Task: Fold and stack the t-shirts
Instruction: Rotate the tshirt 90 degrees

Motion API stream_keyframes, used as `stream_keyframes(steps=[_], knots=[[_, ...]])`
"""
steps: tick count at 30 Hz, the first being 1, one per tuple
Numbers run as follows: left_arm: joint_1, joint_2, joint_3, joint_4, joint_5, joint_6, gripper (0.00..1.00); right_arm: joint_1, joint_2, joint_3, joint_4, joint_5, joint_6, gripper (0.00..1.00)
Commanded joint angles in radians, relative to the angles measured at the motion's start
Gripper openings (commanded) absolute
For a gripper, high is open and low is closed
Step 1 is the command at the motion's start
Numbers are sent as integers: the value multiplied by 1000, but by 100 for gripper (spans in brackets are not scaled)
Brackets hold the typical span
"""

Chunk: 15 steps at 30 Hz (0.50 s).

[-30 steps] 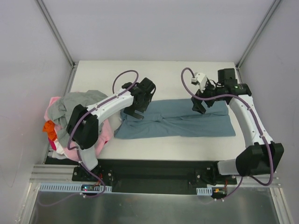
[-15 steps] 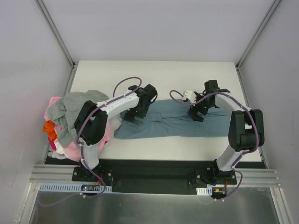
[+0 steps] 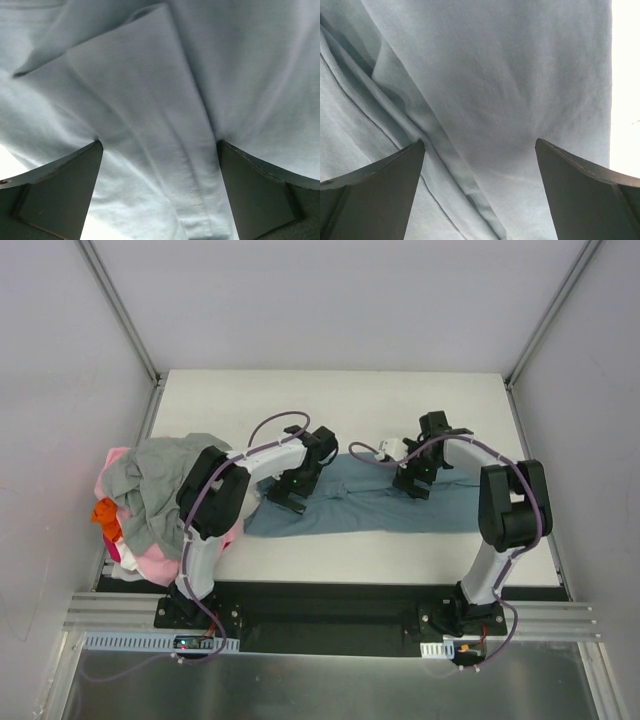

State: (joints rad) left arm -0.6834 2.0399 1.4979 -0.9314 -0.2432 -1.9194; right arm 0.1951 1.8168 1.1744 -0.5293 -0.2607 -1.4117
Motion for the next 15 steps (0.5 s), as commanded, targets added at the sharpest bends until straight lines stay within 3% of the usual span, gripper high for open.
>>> stream_keyframes(steps=[1, 7, 10, 15], knots=[[59, 75, 105, -9, -41, 164, 99, 33, 0, -63, 34, 69, 23, 98], [119, 204, 300, 0, -36, 407, 99, 102, -79, -150, 66, 97, 98, 100], [148, 261, 402, 3, -27, 496, 99, 136, -86, -128, -6, 107, 181, 97], [171, 402, 654, 48, -10, 716, 99, 168, -94, -105, -112, 19, 431, 96]])
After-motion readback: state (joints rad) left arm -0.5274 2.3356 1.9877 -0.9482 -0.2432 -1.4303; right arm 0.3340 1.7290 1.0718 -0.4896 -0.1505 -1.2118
